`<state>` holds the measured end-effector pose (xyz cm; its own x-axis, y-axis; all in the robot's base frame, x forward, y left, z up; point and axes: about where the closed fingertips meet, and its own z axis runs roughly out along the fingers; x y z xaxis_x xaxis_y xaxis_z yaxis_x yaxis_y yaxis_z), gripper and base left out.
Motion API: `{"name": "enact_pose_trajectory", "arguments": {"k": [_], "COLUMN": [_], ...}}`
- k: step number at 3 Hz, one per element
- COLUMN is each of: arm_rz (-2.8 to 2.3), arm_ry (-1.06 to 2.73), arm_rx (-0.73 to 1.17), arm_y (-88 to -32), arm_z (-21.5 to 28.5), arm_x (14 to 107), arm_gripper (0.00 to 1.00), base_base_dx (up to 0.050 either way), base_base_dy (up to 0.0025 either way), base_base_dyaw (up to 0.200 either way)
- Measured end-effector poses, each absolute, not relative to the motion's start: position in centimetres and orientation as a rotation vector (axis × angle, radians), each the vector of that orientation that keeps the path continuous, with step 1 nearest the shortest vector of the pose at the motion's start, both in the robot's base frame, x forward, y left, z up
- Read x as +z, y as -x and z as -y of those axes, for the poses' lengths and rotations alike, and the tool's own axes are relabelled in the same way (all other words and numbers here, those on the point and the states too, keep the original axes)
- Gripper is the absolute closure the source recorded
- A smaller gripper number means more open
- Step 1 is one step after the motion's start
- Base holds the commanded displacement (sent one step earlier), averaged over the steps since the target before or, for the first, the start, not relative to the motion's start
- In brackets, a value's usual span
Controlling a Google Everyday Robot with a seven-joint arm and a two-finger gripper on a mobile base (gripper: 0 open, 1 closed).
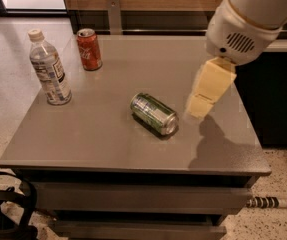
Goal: Place green can upright
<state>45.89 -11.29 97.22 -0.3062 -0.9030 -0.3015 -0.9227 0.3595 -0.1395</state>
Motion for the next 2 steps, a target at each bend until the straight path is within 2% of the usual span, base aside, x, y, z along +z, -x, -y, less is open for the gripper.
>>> {"name": "enact_pose_trajectory", "arguments": {"k": [2], "arm_rz": [-2.433], "arm_ry": [1.416], "arm_rx": [0.192], "arm_y": [-48.2], "arm_z": [6.5], "arm_x": [94.1], "arm_gripper": [0.00], "base_base_dx": [0.000], "base_base_dy": [0.00000], "base_base_dyaw": [0.000]}}
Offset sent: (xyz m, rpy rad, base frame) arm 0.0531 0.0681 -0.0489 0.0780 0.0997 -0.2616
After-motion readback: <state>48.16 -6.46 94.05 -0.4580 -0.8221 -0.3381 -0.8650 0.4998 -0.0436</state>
